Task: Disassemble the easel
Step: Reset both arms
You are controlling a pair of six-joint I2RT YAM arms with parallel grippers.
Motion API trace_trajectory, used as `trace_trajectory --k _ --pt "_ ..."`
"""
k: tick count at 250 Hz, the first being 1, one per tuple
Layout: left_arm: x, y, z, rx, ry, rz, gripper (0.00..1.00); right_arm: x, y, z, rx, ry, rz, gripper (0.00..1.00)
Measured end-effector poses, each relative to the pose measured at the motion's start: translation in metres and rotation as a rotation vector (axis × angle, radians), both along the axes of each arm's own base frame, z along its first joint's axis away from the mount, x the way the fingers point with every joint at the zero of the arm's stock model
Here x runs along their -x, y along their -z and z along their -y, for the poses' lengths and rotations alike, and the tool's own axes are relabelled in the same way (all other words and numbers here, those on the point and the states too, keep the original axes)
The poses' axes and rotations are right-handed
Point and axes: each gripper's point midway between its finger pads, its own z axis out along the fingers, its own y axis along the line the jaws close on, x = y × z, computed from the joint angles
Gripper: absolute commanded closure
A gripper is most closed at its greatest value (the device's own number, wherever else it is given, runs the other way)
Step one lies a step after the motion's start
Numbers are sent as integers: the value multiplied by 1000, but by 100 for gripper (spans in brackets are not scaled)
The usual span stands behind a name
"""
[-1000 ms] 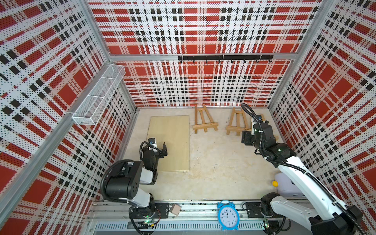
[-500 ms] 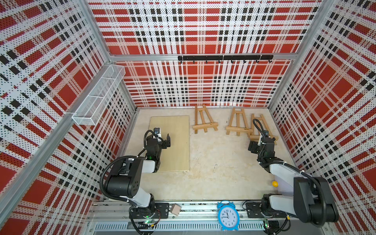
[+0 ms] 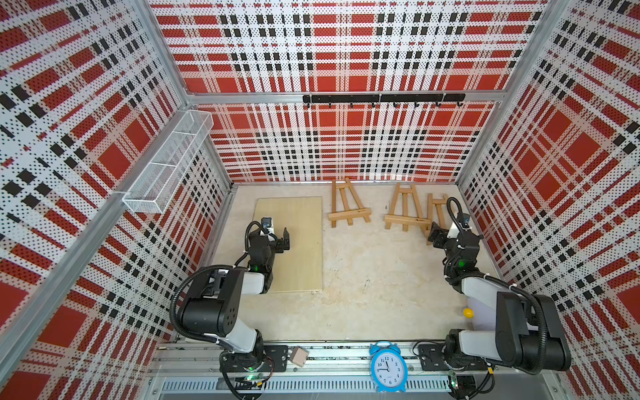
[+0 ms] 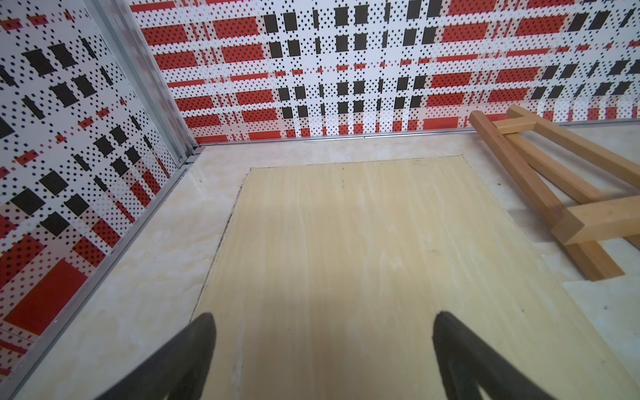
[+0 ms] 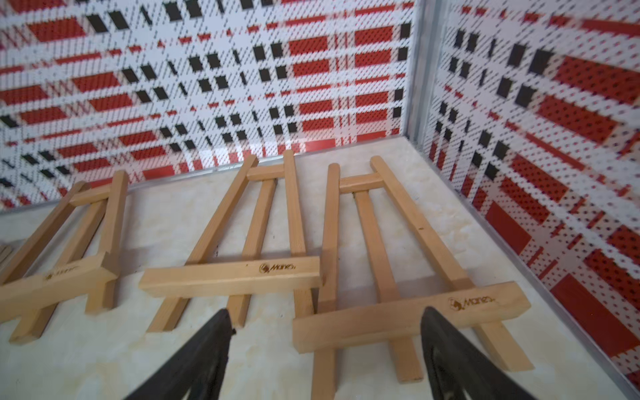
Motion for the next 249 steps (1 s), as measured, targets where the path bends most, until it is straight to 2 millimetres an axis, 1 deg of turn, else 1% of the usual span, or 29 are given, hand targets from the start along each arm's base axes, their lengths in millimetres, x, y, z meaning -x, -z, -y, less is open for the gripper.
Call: trace_trajectory --k 12,35,59,71,99,124,132,144,159,172,188,203,223,249 --pt "0 0 0 0 0 0 1 1 4 -4 -1 -23 -14 11" --pt "0 0 0 0 0 0 1 8 9 -8 9 -48 14 11" --pt "0 0 0 0 0 -1 1 15 30 -12 20 -67 7 5" --pt "0 0 0 0 0 -1 1 20 42 -12 23 -69 -1 0" --pt "0 0 0 0 -1 -1 1 31 67 -12 32 -64 -10 0" --pt "0 0 0 0 -1 -1 1 30 80 -12 33 -62 -19 0" --pt "0 0 0 0 -1 -1 1 30 81 -12 34 -60 -25 0" --pt "0 0 0 0 -1 -1 1 24 75 -12 36 -60 -20 0" --pt "0 0 0 0 -1 -1 1 5 63 -15 65 -57 -14 0" --pt "0 0 0 -2 -2 -2 1 -12 48 -25 84 -79 8 0" --pt "0 1 0 -2 -2 -3 1 -21 35 -34 98 -102 41 0" --pt "0 1 -1 -3 -3 -3 1 -21 36 -33 106 -100 32 0" --pt "0 1 -1 -3 -2 -3 1 -18 45 -31 115 -95 -9 0" --pt "0 1 -1 -4 -2 -4 1 -16 50 -30 119 -89 -30 0"
